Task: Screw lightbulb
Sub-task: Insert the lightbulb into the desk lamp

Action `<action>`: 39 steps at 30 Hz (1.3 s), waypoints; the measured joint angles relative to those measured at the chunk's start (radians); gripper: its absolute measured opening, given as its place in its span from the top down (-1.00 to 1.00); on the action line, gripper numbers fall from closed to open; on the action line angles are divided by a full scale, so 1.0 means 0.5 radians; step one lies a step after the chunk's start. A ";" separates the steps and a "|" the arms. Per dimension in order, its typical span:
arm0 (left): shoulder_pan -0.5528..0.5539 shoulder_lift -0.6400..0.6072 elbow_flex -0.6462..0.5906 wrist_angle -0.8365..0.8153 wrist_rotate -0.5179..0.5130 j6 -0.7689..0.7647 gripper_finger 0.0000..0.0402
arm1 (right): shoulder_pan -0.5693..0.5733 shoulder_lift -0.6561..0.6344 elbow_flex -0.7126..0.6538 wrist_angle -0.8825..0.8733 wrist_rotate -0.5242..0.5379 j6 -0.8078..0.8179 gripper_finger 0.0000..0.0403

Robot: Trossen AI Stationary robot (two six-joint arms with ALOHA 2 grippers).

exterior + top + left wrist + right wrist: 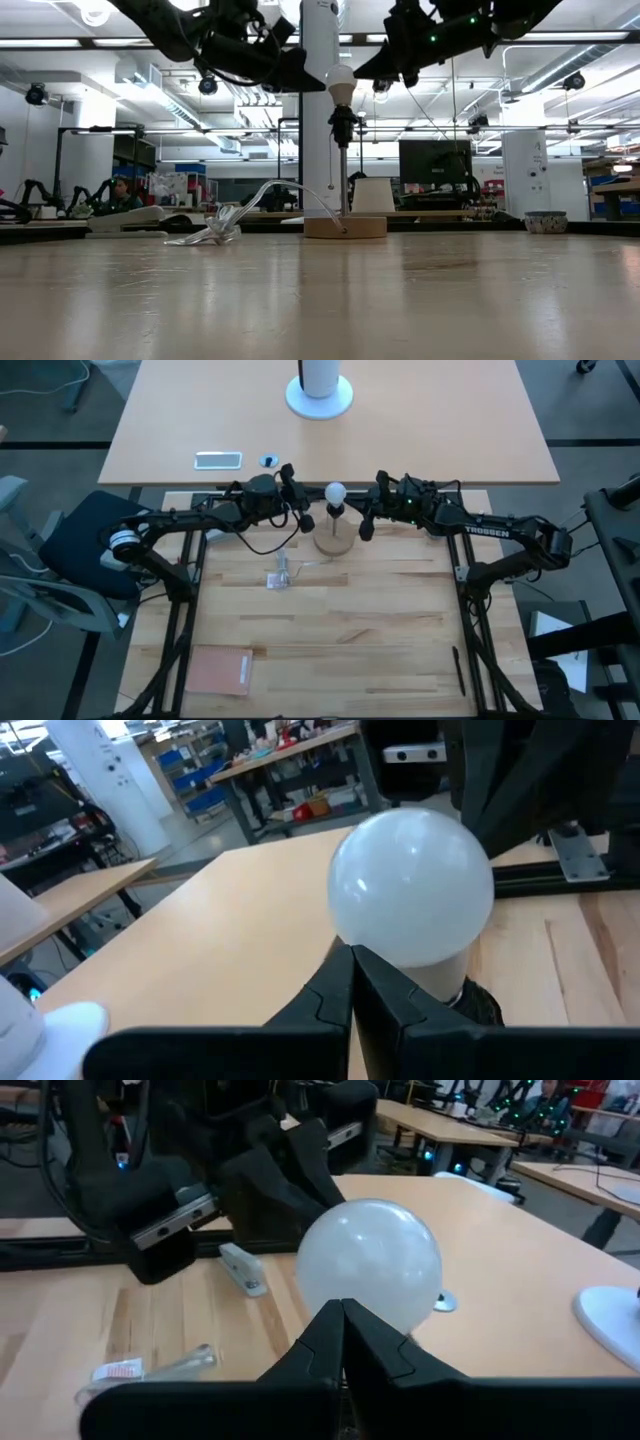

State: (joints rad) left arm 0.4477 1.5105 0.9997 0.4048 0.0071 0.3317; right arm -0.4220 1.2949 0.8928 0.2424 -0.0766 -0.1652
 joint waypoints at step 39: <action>0.011 -0.053 -0.003 -0.097 0.078 -0.002 1.00 | -0.006 0.026 -0.002 0.048 0.068 -0.090 1.00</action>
State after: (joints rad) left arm 0.4530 1.4842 0.9981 0.3565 0.0460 0.3309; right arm -0.4249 1.3080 0.8921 0.2667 -0.0424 -0.2104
